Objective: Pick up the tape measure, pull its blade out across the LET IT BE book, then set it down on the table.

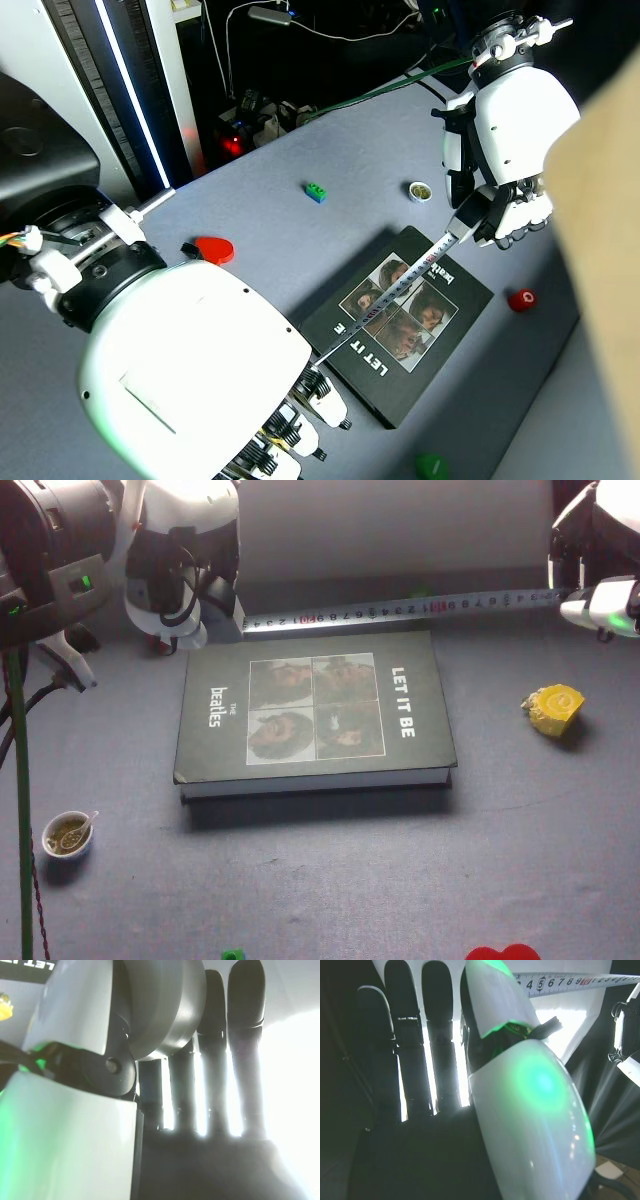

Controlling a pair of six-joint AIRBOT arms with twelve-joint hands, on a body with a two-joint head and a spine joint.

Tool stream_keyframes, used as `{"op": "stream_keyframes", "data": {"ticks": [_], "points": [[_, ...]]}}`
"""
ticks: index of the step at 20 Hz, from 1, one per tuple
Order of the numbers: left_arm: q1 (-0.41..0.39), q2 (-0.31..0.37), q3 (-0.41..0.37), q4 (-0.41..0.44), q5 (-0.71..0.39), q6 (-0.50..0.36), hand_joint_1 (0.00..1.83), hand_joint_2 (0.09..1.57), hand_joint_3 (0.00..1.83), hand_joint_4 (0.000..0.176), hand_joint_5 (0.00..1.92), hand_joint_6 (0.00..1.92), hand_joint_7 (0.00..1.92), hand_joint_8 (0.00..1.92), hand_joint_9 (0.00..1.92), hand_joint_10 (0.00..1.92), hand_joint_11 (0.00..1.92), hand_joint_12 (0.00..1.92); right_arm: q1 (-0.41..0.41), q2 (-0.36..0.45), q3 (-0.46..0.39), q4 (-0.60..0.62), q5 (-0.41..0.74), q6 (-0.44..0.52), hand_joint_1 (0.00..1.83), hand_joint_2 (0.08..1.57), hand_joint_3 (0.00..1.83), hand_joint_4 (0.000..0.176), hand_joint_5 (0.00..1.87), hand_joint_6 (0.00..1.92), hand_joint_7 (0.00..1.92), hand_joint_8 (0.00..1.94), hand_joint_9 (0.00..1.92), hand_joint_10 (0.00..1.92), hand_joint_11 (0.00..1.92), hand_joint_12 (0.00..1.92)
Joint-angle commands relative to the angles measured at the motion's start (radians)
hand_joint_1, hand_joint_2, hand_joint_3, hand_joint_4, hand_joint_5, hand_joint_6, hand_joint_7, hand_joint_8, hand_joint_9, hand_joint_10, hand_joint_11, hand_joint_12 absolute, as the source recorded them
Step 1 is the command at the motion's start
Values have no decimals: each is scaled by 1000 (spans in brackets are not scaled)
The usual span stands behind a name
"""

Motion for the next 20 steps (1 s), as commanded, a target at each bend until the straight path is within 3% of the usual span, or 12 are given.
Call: {"op": "stream_keyframes", "data": {"ticks": [1,13,20], "points": [[-17,13,5,90,17,30,1384,1081,0,0,1098,553,1074,919,903,1243,878,1033,18,19,12,-68,88,-18,1209,1134,0,0,918,1191,999,866,928,576,583,1271],[-18,13,1,90,17,30,1384,1081,0,0,1104,550,1079,913,894,1247,886,1035,24,42,25,-68,83,-21,1207,1135,0,0,911,1187,1000,877,920,559,556,1278],[-19,14,0,90,19,30,1384,1079,0,0,1117,545,1074,903,900,1247,880,1034,9,65,26,-68,88,-12,1202,1138,0,13,884,1195,1008,898,914,552,545,1284]]}}
